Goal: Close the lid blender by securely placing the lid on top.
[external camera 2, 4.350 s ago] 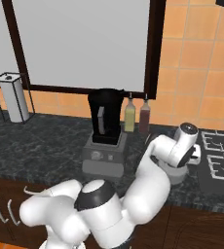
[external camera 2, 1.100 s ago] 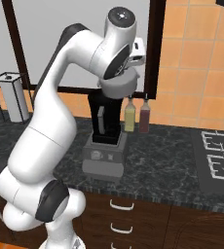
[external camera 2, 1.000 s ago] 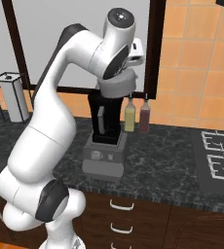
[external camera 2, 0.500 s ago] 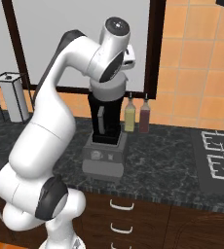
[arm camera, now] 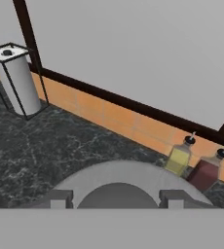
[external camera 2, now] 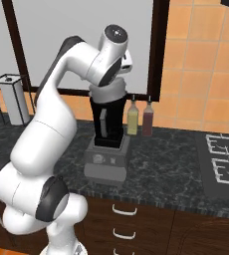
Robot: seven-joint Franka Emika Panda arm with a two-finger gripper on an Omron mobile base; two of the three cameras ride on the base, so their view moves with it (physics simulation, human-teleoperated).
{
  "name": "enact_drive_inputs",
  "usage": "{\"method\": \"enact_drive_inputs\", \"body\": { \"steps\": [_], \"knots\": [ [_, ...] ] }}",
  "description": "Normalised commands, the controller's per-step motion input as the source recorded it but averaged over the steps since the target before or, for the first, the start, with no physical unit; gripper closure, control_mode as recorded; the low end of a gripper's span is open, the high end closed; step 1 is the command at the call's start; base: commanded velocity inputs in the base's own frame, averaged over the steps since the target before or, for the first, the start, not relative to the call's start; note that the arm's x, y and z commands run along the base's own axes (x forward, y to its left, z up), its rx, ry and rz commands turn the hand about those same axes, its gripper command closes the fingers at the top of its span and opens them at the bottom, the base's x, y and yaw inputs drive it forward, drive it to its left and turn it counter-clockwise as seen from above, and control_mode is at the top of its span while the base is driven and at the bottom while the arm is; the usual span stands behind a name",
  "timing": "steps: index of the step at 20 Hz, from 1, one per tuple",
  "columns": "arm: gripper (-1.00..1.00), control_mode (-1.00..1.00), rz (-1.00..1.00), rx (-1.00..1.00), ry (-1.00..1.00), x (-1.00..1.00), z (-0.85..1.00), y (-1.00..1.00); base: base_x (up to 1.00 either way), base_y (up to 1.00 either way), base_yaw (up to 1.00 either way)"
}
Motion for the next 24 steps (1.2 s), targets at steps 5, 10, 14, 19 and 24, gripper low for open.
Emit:
{"method": "enact_drive_inputs", "body": {
  "steps": [5,10,14,19,24],
  "knots": [
    [1.00,-1.00,0.00,0.00,0.00,0.14,0.01,0.00,0.00,0.00,0.00],
    [1.00,-1.00,0.00,0.00,-0.03,0.01,0.08,0.00,0.00,0.00,0.00],
    [1.00,-1.00,0.00,0.01,-0.03,0.01,0.00,0.00,0.00,0.00,0.00],
    [1.00,-1.00,-0.02,0.04,-0.02,0.00,0.05,0.00,0.00,0.00,0.00],
    [1.00,-1.00,-0.06,0.08,0.01,0.00,0.16,0.00,0.00,0.00,0.00]
  ]
}}
